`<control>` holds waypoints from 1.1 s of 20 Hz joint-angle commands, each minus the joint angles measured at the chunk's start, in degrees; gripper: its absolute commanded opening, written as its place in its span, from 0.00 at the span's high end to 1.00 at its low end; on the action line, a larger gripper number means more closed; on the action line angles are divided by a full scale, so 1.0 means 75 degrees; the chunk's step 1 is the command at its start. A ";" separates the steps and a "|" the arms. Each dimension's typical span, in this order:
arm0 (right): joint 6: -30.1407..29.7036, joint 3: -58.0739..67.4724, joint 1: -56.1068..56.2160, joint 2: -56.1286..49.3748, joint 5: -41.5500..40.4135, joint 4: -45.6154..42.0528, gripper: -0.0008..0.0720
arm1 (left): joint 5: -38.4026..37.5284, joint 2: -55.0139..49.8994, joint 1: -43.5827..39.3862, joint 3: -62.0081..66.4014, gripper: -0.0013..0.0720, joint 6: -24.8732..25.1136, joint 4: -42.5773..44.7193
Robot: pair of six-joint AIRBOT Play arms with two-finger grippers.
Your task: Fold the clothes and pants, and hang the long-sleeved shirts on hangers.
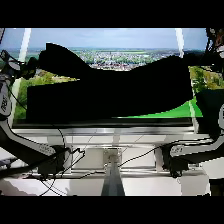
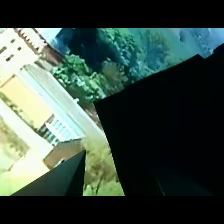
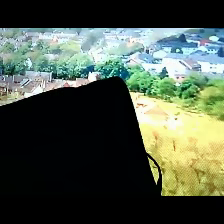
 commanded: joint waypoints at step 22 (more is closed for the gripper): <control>0.2066 0.0020 -0.0003 0.0099 -0.1169 -0.0373 0.97 | 0.0828 0.4234 -0.0026 0.0554 0.98 0.0997 0.2897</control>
